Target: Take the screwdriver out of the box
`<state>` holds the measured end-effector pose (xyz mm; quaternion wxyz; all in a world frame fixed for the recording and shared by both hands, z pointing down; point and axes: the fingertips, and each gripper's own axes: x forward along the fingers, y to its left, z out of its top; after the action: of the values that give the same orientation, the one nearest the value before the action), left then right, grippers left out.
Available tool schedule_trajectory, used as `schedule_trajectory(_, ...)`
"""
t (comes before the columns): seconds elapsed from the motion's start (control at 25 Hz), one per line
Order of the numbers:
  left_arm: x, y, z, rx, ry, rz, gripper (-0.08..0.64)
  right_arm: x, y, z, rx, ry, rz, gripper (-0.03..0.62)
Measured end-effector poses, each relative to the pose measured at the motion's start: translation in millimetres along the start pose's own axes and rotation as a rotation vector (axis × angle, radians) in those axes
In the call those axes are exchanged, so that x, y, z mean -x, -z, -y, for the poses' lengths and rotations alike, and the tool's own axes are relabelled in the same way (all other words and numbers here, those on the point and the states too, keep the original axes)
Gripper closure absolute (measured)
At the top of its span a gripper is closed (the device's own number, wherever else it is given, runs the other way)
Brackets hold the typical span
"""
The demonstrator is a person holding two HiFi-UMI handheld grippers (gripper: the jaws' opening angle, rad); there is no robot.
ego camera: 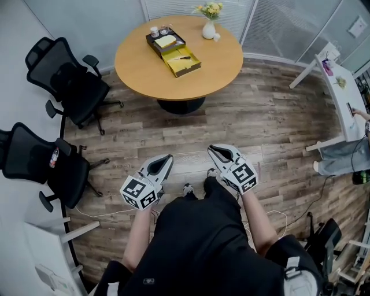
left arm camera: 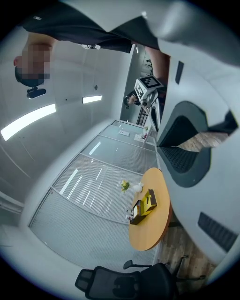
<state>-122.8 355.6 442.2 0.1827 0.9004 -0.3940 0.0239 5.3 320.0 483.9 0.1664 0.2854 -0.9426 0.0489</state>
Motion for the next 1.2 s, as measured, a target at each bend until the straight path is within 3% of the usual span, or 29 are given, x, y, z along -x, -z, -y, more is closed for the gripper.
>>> schedule_trajectory(0.64, -39.3, -12.7, -46.8, 0.013, -0.085, -0.024, 0.554, -59.5, -13.4, 55.0, -0.008, -0.082, 0.022, 0.568)
schedule_trajectory(1.2, -170.0, -60.6, -84.1, 0.011, -0.151, -0.009, 0.553, -84.2, -23.8, 200.2, 0.005, -0.145, 0.021, 0.568)
